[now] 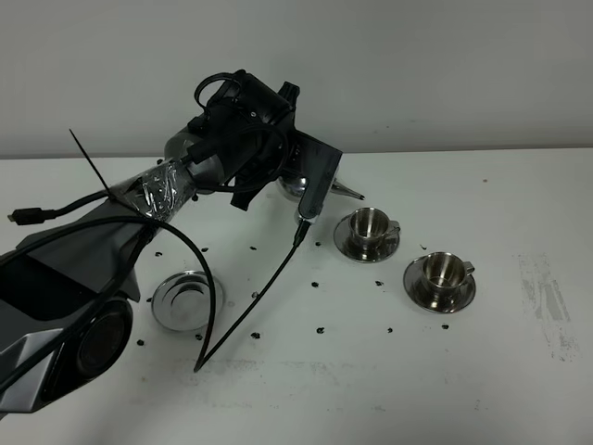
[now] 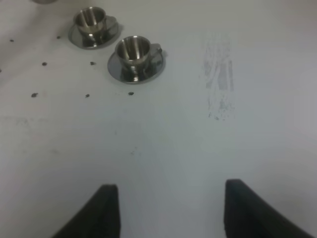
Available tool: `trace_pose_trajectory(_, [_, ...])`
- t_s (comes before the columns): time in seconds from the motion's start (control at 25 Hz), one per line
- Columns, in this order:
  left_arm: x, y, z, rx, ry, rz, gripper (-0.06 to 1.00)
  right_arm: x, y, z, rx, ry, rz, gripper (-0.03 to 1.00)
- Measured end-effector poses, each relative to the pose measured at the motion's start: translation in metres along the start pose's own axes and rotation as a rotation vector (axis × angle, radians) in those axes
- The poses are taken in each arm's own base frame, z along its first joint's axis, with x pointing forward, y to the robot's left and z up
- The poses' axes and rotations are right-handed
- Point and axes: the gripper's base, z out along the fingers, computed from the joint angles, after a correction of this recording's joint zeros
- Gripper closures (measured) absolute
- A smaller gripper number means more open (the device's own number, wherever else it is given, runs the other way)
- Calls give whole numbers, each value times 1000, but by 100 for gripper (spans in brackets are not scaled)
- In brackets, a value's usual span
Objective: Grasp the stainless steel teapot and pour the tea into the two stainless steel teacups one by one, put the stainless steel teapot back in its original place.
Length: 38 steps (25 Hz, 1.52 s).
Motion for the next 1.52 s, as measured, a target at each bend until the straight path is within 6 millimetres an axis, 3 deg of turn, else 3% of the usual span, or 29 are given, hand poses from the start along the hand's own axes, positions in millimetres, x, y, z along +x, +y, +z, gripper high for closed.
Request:
trace_pose_trajectory(0.48, [-6, -5, 13, -3, 29, 50, 77, 0, 0, 0, 0, 0, 0, 50])
trace_pose_trajectory(1.52, [-19, 9, 6, -143, 117, 217, 77, 0, 0, 0, 0, 0, 0, 50])
